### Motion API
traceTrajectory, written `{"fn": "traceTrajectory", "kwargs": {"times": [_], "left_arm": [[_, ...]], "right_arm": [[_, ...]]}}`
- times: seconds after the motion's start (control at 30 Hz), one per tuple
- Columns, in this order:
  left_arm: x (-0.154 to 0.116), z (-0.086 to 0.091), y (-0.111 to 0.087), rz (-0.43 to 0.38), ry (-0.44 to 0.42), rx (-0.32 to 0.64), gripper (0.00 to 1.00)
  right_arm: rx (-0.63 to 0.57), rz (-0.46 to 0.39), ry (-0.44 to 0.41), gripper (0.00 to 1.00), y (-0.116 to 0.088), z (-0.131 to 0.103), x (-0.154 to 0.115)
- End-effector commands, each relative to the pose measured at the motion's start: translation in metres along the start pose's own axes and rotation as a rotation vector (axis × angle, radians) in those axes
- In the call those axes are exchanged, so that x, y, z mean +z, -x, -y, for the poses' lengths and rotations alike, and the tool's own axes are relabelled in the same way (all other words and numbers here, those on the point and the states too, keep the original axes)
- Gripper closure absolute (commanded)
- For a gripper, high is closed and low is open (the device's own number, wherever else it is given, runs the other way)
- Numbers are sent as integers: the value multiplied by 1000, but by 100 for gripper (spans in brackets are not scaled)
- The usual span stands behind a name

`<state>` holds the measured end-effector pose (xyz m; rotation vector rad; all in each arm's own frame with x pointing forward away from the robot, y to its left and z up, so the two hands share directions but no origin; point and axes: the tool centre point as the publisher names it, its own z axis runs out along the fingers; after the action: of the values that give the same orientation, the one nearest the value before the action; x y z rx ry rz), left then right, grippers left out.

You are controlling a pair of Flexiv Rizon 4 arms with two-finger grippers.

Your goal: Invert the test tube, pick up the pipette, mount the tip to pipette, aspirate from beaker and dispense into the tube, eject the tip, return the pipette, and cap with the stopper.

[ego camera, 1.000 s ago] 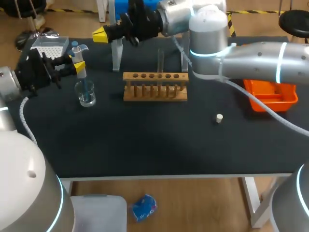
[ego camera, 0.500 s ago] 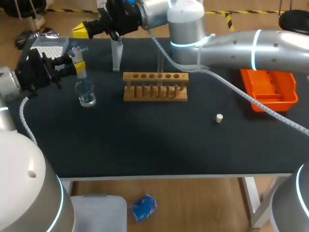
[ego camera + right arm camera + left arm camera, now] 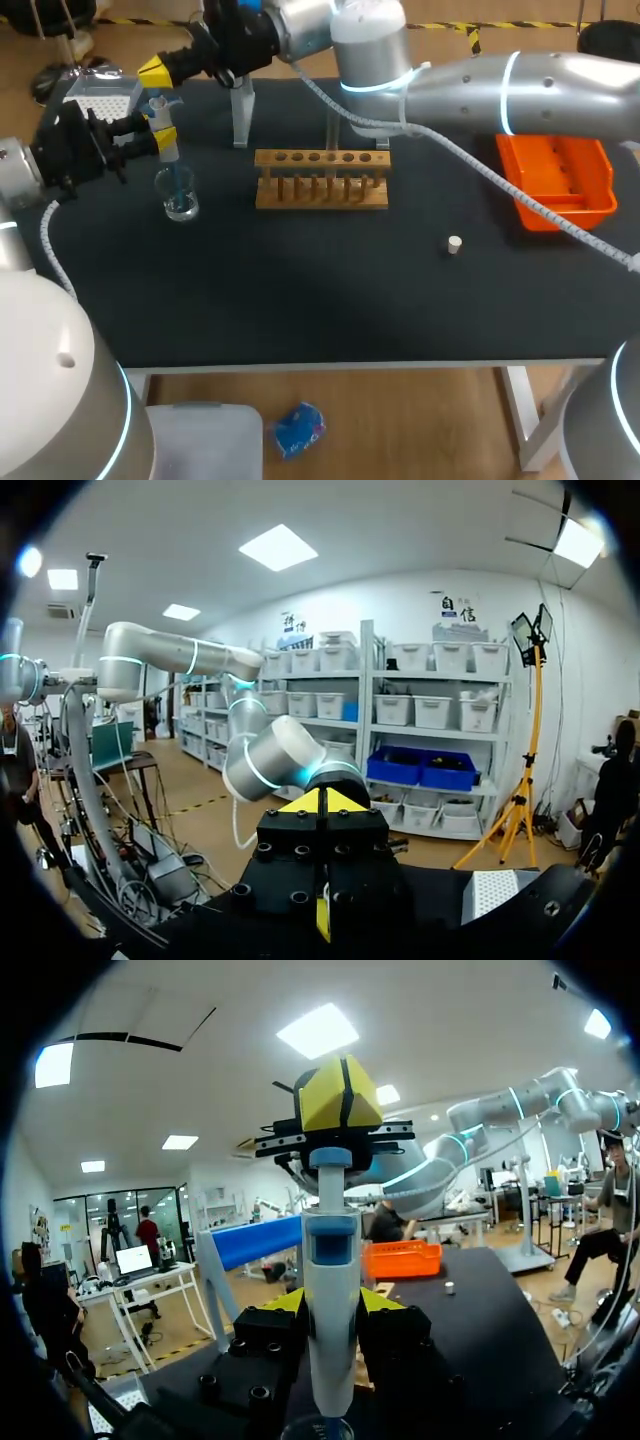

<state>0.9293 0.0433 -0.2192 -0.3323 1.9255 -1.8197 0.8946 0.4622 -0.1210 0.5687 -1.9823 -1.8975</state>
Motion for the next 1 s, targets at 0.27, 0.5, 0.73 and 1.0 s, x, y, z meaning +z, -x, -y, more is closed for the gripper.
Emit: {"fn": "traceTrajectory", "kwargs": {"times": [0.27, 0.5, 0.73, 1.0], "left_arm": [[0, 0, -1, 2, -1, 1, 100], [0, 0, -1, 2, -1, 1, 100], [0, 0, -1, 2, -1, 1, 100], [0, 0, -1, 2, -1, 1, 100]], "right_arm": [[10, -44, 15, 100, 9, 10, 1], [17, -44, 18, 100, 13, 13, 1], [24, -40, 23, 100, 14, 16, 0], [32, -40, 25, 100, 16, 19, -1]]}}
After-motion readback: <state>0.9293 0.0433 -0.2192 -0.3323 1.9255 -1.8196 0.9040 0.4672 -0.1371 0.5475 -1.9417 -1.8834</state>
